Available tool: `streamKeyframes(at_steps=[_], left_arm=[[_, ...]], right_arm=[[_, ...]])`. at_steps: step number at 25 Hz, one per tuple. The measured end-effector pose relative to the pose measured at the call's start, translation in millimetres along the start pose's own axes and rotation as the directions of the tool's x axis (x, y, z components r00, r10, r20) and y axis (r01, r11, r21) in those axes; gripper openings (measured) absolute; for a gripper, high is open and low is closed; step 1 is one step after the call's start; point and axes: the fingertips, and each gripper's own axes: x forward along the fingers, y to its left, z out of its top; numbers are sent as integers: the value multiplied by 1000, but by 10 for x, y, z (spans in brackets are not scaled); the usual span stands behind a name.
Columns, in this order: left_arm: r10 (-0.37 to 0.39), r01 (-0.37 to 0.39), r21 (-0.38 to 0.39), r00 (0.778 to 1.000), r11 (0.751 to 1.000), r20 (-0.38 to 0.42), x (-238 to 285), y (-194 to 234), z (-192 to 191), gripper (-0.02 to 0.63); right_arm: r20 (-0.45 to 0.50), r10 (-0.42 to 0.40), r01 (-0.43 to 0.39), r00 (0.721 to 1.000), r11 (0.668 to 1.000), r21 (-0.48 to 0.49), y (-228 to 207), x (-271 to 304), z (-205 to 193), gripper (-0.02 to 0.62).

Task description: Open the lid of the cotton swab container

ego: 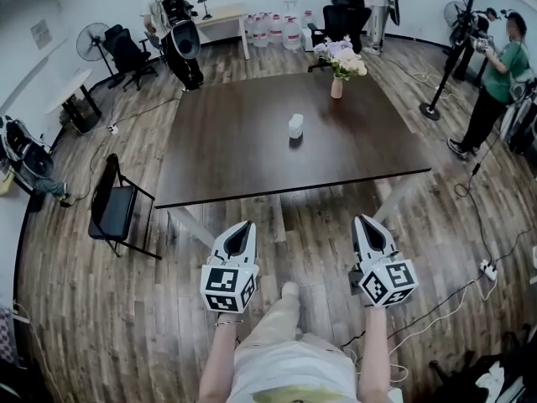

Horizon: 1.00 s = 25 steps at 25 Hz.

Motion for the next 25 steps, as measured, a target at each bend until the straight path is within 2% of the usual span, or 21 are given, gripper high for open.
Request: streamKeyframes(at_steps=[18, 25], left_arm=[[-76, 76, -18, 997, 997, 21, 1628, 419, 326, 21], [-89, 90, -28, 996, 996, 18, 2062, 596, 358, 21]], right_arm=[[-8, -48, 48, 999, 999, -2, -730, 1286, 108, 21], [-6, -74, 74, 997, 997, -3, -925, 1656, 115, 21]])
